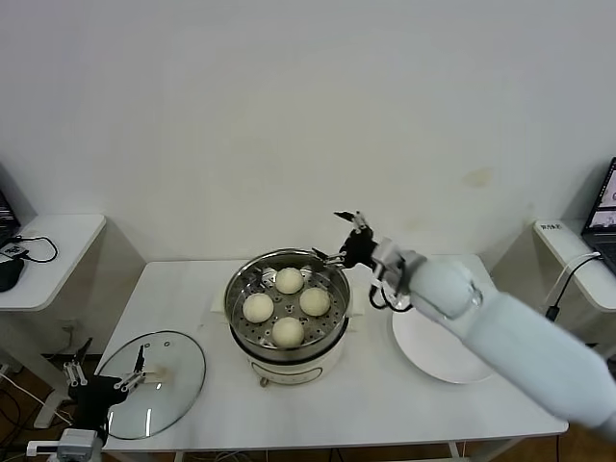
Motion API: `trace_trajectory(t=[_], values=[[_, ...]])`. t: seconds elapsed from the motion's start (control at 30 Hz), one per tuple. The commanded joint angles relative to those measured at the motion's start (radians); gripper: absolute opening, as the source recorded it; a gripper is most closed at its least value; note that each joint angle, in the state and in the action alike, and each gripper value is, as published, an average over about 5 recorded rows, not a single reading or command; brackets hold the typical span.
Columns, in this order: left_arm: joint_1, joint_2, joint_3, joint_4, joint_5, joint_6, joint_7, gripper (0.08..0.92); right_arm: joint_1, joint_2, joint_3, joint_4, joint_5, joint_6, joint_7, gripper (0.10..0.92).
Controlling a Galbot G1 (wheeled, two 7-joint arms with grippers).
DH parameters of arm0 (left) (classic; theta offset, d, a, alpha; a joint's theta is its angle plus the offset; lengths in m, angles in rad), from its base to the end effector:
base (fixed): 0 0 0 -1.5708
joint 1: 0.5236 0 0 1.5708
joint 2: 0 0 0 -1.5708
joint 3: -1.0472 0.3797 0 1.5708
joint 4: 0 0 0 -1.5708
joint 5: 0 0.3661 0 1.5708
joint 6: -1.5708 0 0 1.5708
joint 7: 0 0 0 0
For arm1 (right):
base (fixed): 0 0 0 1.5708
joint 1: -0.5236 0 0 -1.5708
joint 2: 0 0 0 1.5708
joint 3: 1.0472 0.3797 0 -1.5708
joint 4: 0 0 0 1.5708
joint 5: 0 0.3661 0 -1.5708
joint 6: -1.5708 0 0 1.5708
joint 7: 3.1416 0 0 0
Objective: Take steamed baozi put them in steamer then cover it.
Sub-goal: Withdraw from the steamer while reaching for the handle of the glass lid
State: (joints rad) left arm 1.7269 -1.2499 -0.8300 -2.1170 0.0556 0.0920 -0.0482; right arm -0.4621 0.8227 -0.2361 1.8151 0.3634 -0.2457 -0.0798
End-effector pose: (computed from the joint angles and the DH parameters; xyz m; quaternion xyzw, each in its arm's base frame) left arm 0.1376 0.1493 -0.3042 0.0656 -0.9644 -0.2431 0.0803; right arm 0.4245 -0.0187 -0.1744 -0.3238 0.9047 -0.2730 0.0468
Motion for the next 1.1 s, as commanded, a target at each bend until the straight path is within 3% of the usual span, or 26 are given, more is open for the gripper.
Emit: trace_trajectory(t=[0.03, 0.23, 0.47, 0.57, 1.1], values=[[-0.012, 0.007, 0.020, 0.031, 0.017, -0.008, -0.003, 0.823, -0.789, 0.318, 0.803, 0.082, -0.236, 0.430, 0.018, 0.823], [-0.042, 0.034, 0.020, 0.113, 0.209, -0.070, -0.031, 0.823, -0.964, 0.526, 1.009, 0.167, -0.185, 0.447, -0.044, 0.823], [-0.031, 0.067, -0.043, 0.247, 0.978, -0.254, -0.102, 0.823, -1.087, 0.580, 1.111, 0.233, -0.142, 0.438, -0.054, 0.823], [-0.018, 0.091, -0.042, 0.294, 1.149, -0.275, -0.099, 0.823, -1.094, 0.583, 1.141, 0.244, -0.133, 0.430, -0.049, 0.823], [-0.034, 0.128, -0.001, 0.382, 1.235, -0.262, -0.086, 0.823, -1.136, 0.607, 1.202, 0.298, -0.096, 0.415, -0.039, 0.823]])
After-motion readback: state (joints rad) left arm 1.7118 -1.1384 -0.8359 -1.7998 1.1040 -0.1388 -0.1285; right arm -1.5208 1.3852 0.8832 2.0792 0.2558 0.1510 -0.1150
